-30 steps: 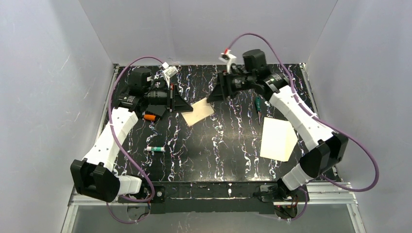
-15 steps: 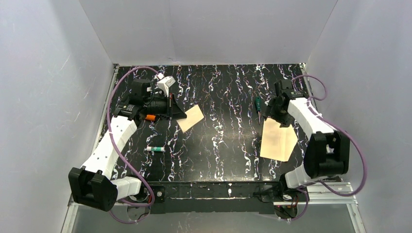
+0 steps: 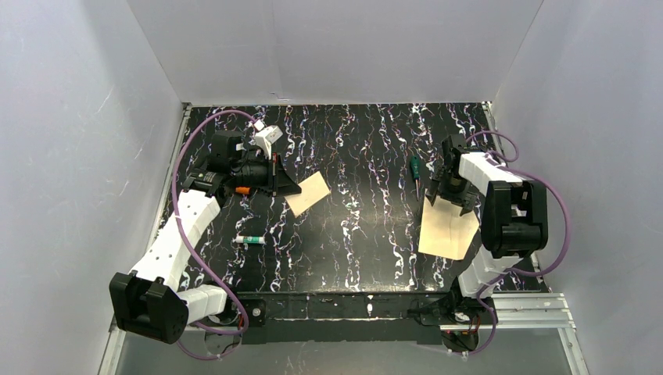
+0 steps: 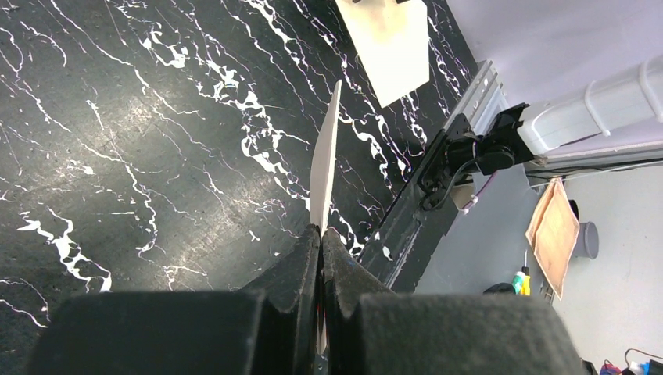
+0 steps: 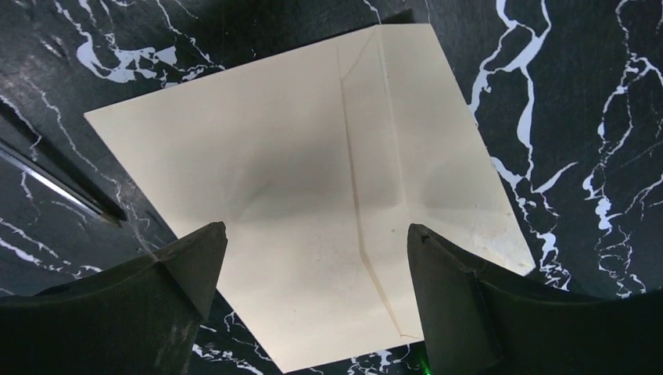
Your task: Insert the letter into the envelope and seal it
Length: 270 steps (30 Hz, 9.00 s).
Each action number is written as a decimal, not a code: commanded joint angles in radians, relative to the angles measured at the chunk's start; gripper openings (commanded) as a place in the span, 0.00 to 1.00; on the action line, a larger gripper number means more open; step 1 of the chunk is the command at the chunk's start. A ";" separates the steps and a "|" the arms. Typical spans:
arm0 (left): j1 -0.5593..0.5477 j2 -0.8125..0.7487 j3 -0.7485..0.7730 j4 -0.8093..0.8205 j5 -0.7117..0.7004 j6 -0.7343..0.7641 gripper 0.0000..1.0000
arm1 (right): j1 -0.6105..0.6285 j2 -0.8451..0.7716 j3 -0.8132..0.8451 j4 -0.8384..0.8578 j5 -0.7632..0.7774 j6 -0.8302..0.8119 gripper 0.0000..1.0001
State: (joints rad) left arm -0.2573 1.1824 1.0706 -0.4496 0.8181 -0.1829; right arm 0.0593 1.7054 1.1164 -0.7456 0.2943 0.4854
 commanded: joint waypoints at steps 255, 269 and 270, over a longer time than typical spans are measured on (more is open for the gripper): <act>-0.266 0.710 0.087 0.213 -0.493 -0.591 0.12 | 0.495 0.166 0.223 0.257 -0.233 0.202 0.37; -0.266 0.627 0.237 0.055 -0.622 -0.607 0.37 | 0.481 0.245 0.295 0.256 -0.260 0.163 0.30; -0.266 0.636 0.238 0.045 -0.638 -0.608 0.38 | 0.481 0.251 0.297 0.254 -0.262 0.162 0.30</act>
State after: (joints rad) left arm -0.5209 1.8580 1.2846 -0.2787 0.3065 -0.7845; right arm 0.5426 1.9312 1.3743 -0.4885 0.0391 0.6540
